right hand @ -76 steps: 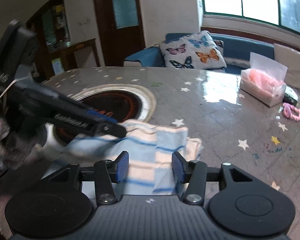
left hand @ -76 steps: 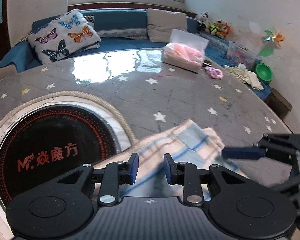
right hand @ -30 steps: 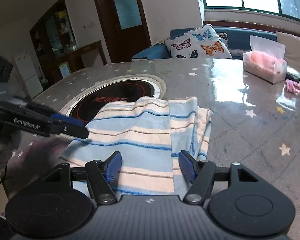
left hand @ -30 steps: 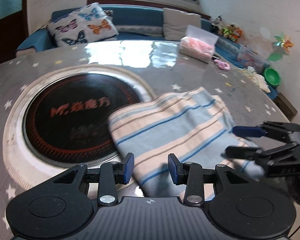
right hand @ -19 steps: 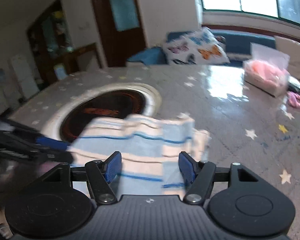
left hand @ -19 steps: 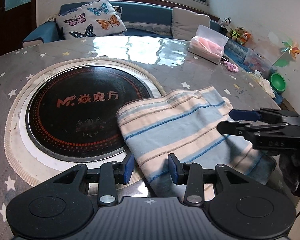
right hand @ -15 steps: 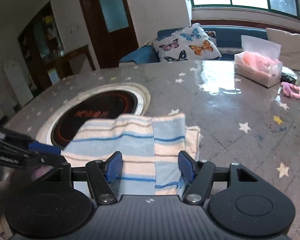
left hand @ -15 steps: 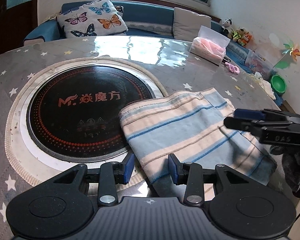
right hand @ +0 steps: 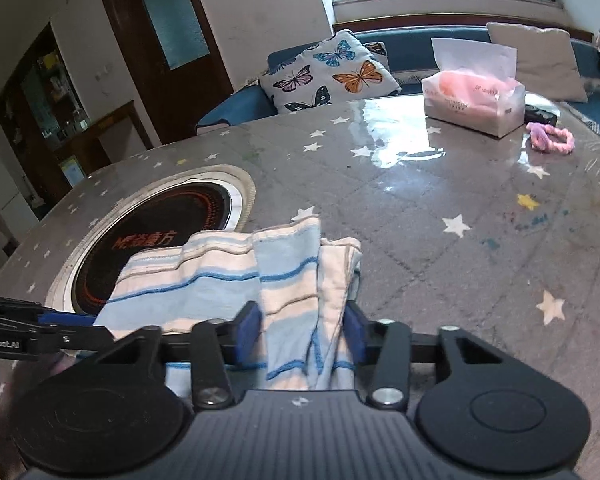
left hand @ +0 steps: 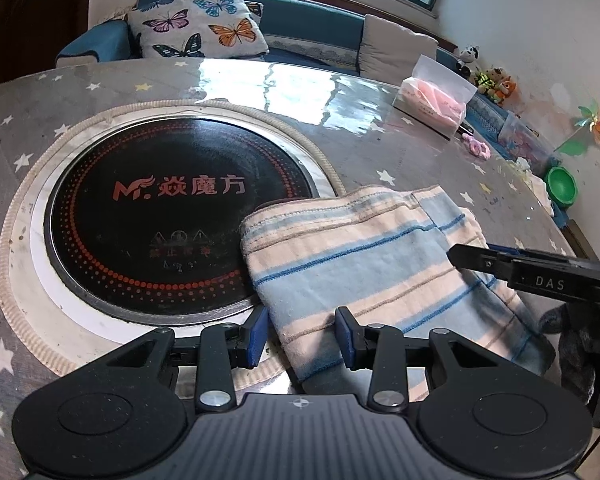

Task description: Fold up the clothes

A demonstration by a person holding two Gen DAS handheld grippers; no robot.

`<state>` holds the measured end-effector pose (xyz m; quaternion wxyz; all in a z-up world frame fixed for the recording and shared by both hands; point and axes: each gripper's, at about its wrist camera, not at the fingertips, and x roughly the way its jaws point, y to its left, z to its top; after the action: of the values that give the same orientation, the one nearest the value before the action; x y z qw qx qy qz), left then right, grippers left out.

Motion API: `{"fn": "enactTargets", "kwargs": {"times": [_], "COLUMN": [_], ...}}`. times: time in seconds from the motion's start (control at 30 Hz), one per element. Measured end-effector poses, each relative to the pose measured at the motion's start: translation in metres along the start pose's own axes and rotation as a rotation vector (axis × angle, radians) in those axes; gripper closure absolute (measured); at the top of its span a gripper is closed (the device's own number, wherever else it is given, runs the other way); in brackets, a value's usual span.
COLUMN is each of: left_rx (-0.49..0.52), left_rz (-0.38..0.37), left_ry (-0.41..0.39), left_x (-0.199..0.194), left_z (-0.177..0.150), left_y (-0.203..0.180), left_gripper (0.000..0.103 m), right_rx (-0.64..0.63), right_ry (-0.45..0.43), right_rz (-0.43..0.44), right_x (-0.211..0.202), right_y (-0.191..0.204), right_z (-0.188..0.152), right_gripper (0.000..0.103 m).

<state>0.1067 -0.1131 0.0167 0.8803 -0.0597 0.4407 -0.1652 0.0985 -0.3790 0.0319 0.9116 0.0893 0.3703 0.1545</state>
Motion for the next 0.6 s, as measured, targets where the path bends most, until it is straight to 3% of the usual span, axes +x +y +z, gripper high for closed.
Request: {"fn": "enactTargets", "kwargs": {"times": [0.03, 0.1, 0.17, 0.33, 0.4, 0.43, 0.57, 0.6], "left_rx": [-0.003, -0.007, -0.005, -0.002, -0.003, -0.004, -0.002, -0.002], "left_rz": [0.000, -0.002, -0.009, -0.008, -0.007, -0.008, -0.009, -0.009], "left_ry": [0.000, 0.000, 0.001, 0.002, 0.005, 0.007, 0.010, 0.011], "left_x": [0.000, 0.000, 0.000, 0.000, 0.000, 0.000, 0.001, 0.002], "left_z": [0.000, 0.000, -0.001, -0.001, -0.001, -0.001, -0.001, -0.001], "left_y": [0.000, 0.000, -0.001, 0.000, -0.001, -0.001, -0.002, -0.002], "left_gripper": [0.064, 0.064, 0.064, 0.063, 0.063, 0.063, 0.064, 0.065], "right_rx": [0.007, 0.025, 0.061, 0.062, 0.067, 0.072, 0.083, 0.081], "right_ry": [-0.001, -0.011, -0.019, -0.023, -0.029, -0.031, -0.035, -0.035], "right_rz": [0.002, 0.002, 0.004, -0.002, -0.014, -0.024, -0.023, -0.020], "right_x": [0.000, -0.004, -0.009, -0.024, -0.025, -0.024, -0.020, -0.020], "right_y": [0.000, -0.002, -0.007, -0.010, -0.011, -0.013, -0.013, -0.011], "right_z": [-0.001, -0.002, -0.004, -0.016, -0.016, -0.016, -0.017, -0.017], "right_gripper": [0.068, 0.086, 0.087, 0.083, 0.068, 0.065, 0.066, 0.070]}}
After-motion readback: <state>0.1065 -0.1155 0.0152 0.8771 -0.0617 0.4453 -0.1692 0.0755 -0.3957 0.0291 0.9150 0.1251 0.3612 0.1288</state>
